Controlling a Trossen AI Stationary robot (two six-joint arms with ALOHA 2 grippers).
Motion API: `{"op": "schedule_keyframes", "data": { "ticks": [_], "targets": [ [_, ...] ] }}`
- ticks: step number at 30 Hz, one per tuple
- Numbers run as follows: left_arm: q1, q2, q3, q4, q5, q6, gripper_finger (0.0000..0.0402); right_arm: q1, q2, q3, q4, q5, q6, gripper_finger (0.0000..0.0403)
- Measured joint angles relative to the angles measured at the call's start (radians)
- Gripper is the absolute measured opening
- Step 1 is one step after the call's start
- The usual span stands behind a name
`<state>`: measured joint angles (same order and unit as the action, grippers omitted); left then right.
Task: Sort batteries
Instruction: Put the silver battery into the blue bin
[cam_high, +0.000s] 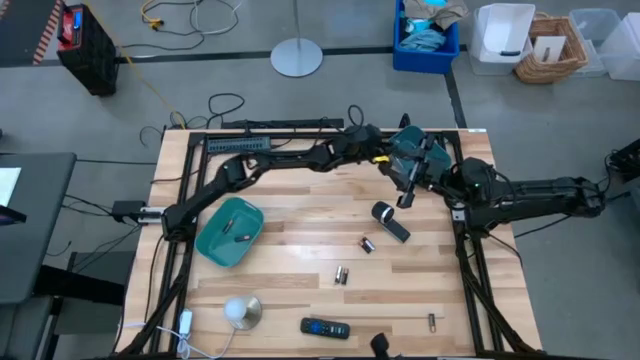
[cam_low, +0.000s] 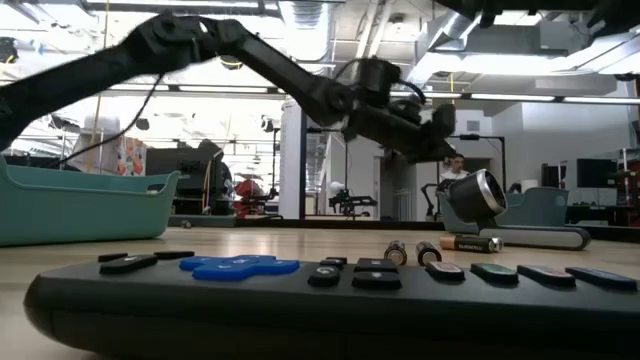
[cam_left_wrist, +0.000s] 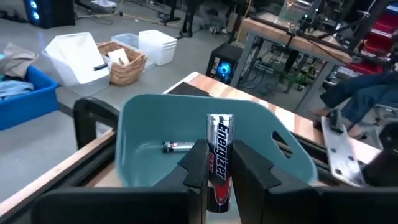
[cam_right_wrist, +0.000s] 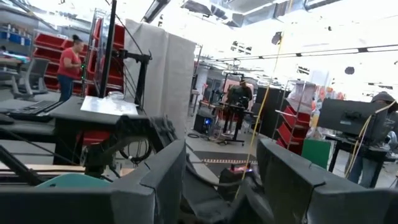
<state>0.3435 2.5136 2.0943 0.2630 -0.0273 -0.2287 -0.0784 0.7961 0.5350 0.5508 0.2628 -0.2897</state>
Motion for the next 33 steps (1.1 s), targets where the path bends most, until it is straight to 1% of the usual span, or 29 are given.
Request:
{"op": "schedule_keyframes", "data": {
  "ticks": [5, 8, 11, 13, 21, 27, 33],
  "targets": [
    [0.000, 0.140, 0.182, -0.031, -0.003, -0.003, 0.0040, 0.000, 0.003, 0.000, -0.002, 0.001, 0.000, 0.0214],
    [0.002, 0.195, 0.256, -0.032, -0.011, -0.007, 0.0040, 0.000, 0.002, 0.000, -0.008, 0.001, 0.000, 0.0214],
    [0.007, 0.206, 0.252, 0.011, -0.036, -0.008, 0.0040, 0.000, 0.002, 0.000, -0.007, 0.001, 0.000, 0.0214],
    [0.013, 0.206, 0.248, 0.010, -0.048, -0.005, 0.0040, 0.000, 0.002, 0.000, -0.008, 0.001, 0.000, 0.0214],
    [0.038, 0.206, 0.247, 0.037, -0.049, 0.006, 0.0041, 0.000, 0.002, 0.000, -0.005, 0.000, 0.000, 0.0214],
    [0.053, 0.206, 0.246, 0.029, 0.021, -0.051, 0.0041, 0.000, 0.002, 0.000, -0.004, 0.000, 0.000, 0.0214],
    [0.064, 0.206, 0.246, -0.015, 0.050, -0.080, 0.0041, 0.000, 0.002, 0.000, 0.002, 0.000, 0.001, 0.0214]
  ]
}}
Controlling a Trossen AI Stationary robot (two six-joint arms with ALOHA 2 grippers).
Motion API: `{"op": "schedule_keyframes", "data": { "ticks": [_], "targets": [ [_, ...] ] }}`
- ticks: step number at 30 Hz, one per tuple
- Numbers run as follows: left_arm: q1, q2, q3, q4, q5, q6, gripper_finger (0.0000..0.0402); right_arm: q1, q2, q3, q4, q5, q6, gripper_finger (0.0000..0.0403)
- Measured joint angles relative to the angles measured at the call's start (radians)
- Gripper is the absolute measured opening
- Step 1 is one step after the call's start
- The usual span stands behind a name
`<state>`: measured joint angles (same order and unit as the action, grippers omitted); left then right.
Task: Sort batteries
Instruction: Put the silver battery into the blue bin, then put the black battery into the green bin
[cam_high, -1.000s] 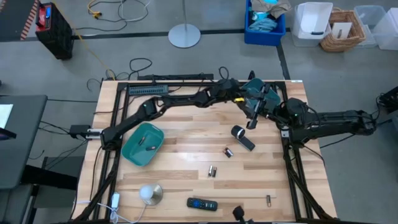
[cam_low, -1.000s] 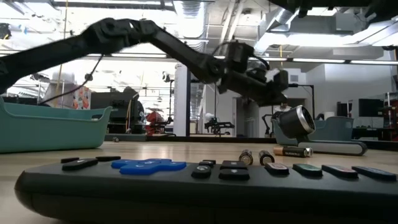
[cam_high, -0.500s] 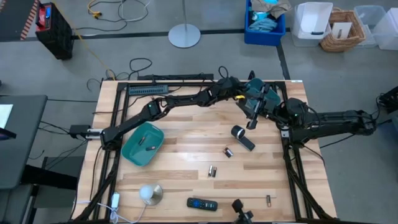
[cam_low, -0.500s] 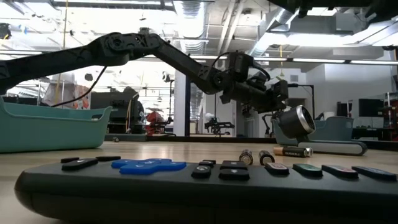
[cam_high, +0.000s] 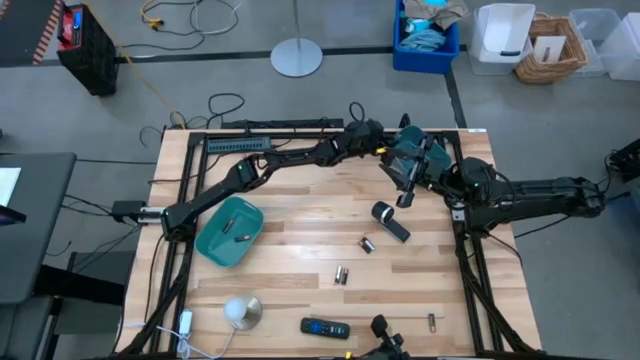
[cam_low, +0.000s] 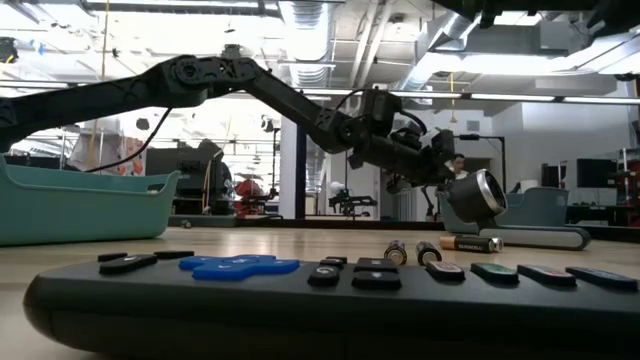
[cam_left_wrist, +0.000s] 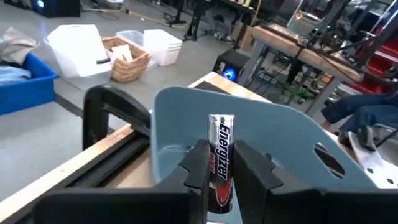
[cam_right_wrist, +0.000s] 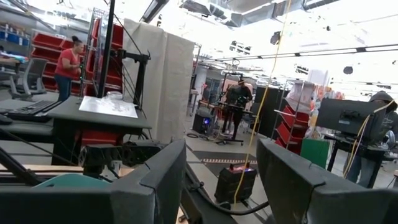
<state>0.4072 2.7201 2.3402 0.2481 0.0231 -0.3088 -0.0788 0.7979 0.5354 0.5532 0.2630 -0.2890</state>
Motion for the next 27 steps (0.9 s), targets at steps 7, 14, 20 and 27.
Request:
{"op": "schedule_keyframes", "data": {
  "ticks": [7, 14, 20, 27],
  "targets": [
    [0.001, 0.000, 0.000, -0.003, 0.000, 0.010, 0.0049, 0.000, 0.000, 0.000, 0.000, 0.000, 0.000, 0.0214],
    [0.000, 0.000, 0.000, -0.003, -0.036, -0.001, 0.0087, 0.000, 0.000, 0.000, -0.003, 0.000, 0.000, 0.0214],
    [0.000, 0.000, 0.000, -0.003, -0.055, -0.014, 0.0109, 0.000, 0.000, 0.000, -0.008, 0.000, -0.001, 0.0214],
    [0.004, -0.011, 0.011, -0.012, -0.013, -0.018, 0.0108, 0.000, 0.000, 0.000, -0.026, 0.000, -0.006, 0.0214]
  ]
}}
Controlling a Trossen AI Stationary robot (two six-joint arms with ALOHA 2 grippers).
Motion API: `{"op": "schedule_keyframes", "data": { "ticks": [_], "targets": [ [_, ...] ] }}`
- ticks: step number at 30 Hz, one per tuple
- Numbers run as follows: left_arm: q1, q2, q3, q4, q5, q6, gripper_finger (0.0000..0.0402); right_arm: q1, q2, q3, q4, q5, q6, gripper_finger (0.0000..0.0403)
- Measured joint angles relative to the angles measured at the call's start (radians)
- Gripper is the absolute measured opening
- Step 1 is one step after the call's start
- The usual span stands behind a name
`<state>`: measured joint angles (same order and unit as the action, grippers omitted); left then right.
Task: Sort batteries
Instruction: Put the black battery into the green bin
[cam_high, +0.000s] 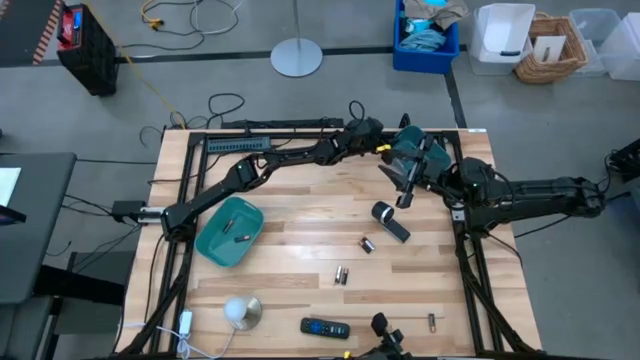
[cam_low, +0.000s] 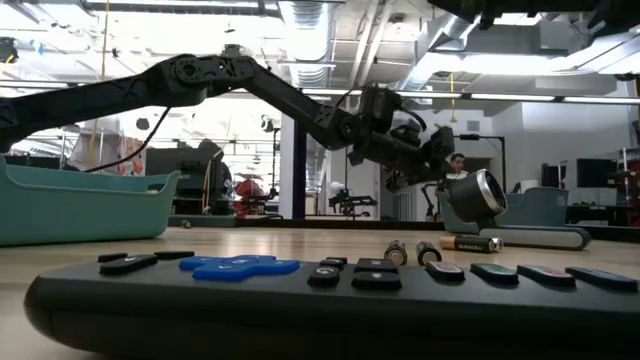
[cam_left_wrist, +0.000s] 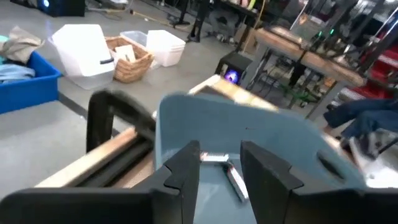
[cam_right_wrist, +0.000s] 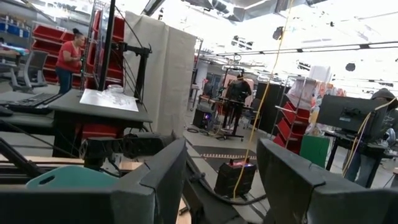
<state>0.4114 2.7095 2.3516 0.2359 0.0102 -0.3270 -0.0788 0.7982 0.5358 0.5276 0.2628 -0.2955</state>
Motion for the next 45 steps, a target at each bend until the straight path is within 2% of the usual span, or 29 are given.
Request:
{"op": "schedule_keyframes", "data": {
  "ticks": [3, 11, 17, 19, 23, 29, 32, 35, 38, 41, 45],
  "targets": [
    [0.002, -0.042, 0.000, -0.037, -0.008, 0.013, 0.0091, 0.000, 0.000, 0.000, -0.012, 0.000, -0.002, 0.0214],
    [-0.035, -0.134, 0.000, -0.250, -0.150, 0.147, 0.0007, 0.000, -0.001, 0.000, -0.045, 0.000, -0.002, 0.0214],
    [-0.070, -0.193, -0.005, -0.339, -0.187, 0.200, 0.0001, 0.000, -0.040, 0.001, -0.096, 0.000, -0.002, 0.0214],
    [-0.084, -0.222, -0.046, -0.353, -0.190, 0.217, 0.0001, 0.000, -0.060, 0.001, -0.124, 0.000, 0.001, 0.0214],
    [-0.121, -0.340, -0.213, -0.265, -0.210, 0.251, 0.0001, 0.000, -0.095, 0.001, -0.177, 0.000, 0.007, 0.0214],
    [-0.133, -0.635, -0.714, 0.045, -0.240, 0.212, 0.0000, 0.000, -0.113, 0.000, -0.213, 0.000, 0.014, 0.0214],
    [-0.125, -0.795, -0.931, 0.059, -0.338, 0.183, 0.0000, -0.003, -0.108, 0.000, -0.207, 0.000, 0.015, 0.0214],
    [-0.101, -0.938, -1.082, -0.016, -0.482, 0.119, 0.0000, -0.009, -0.091, 0.000, -0.187, 0.000, 0.018, 0.0214],
    [-0.068, -1.040, -1.171, -0.164, -0.564, 0.017, 0.0000, -0.009, -0.071, -0.001, -0.154, 0.000, 0.025, 0.0214],
    [-0.040, -1.101, -1.207, -0.313, -0.571, -0.078, 0.0001, -0.009, -0.051, -0.001, -0.121, 0.000, 0.027, 0.0214],
    [0.019, -1.108, -1.206, -0.545, -0.572, -0.210, 0.0019, -0.009, -0.021, -0.001, -0.078, 0.000, 0.028, 0.0214]
  ]
}}
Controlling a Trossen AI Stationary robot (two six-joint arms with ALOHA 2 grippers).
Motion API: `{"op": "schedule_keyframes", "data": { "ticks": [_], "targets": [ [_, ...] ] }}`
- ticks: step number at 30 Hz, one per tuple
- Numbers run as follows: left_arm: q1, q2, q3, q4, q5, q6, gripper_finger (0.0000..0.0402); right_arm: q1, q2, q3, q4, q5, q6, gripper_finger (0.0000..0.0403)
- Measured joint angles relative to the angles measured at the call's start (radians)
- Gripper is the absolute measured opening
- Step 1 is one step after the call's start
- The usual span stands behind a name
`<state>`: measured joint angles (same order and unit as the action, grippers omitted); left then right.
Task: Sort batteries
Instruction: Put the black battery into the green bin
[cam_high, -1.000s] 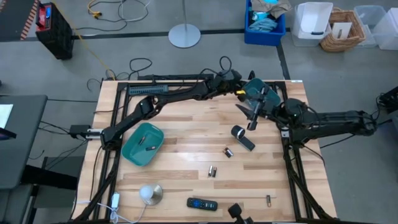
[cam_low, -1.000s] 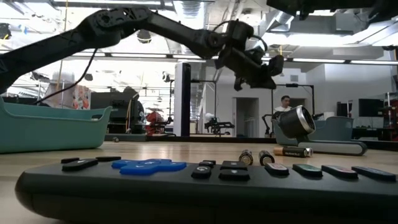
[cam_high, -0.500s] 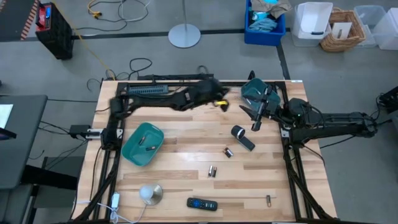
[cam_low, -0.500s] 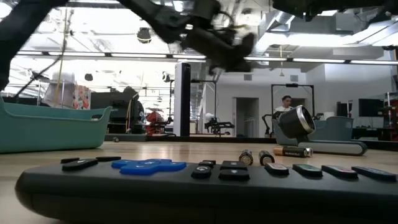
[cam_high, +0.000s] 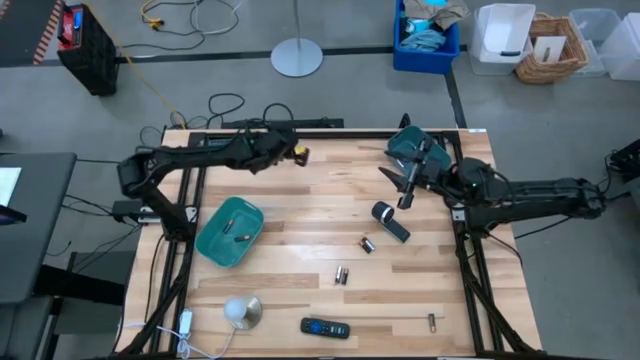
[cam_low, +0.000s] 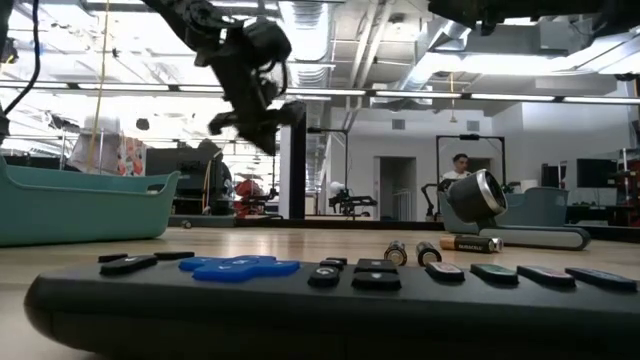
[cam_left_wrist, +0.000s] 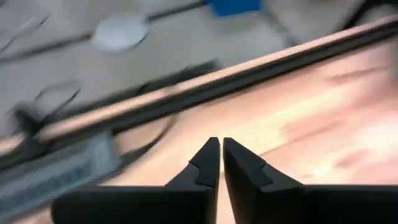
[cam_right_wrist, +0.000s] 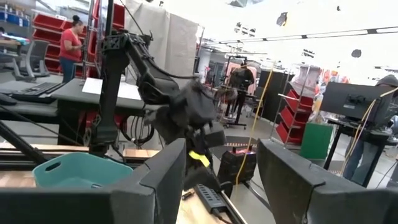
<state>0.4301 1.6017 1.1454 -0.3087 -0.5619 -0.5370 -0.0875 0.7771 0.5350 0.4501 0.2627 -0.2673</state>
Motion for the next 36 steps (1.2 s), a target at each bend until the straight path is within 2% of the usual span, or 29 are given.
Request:
{"op": "schedule_keyframes", "data": {
  "ticks": [11, 15, 20, 36],
  "targets": [
    [0.118, 0.018, 0.004, -0.215, 0.033, -0.189, 0.0143, 0.000, 0.045, 0.000, 0.045, 0.000, -0.009, 0.0214],
    [0.153, 0.019, 0.003, -0.293, 0.040, -0.246, 0.0174, 0.000, 0.046, 0.000, 0.041, 0.000, -0.019, 0.0214],
    [0.190, 0.019, 0.002, -0.351, 0.043, -0.302, 0.0190, 0.000, 0.047, 0.000, 0.038, 0.000, -0.023, 0.0214],
    [0.269, 0.019, -0.109, -0.377, 0.097, -0.399, 0.0225, 0.000, 0.047, 0.000, 0.037, 0.000, -0.022, 0.0214]
  ]
}}
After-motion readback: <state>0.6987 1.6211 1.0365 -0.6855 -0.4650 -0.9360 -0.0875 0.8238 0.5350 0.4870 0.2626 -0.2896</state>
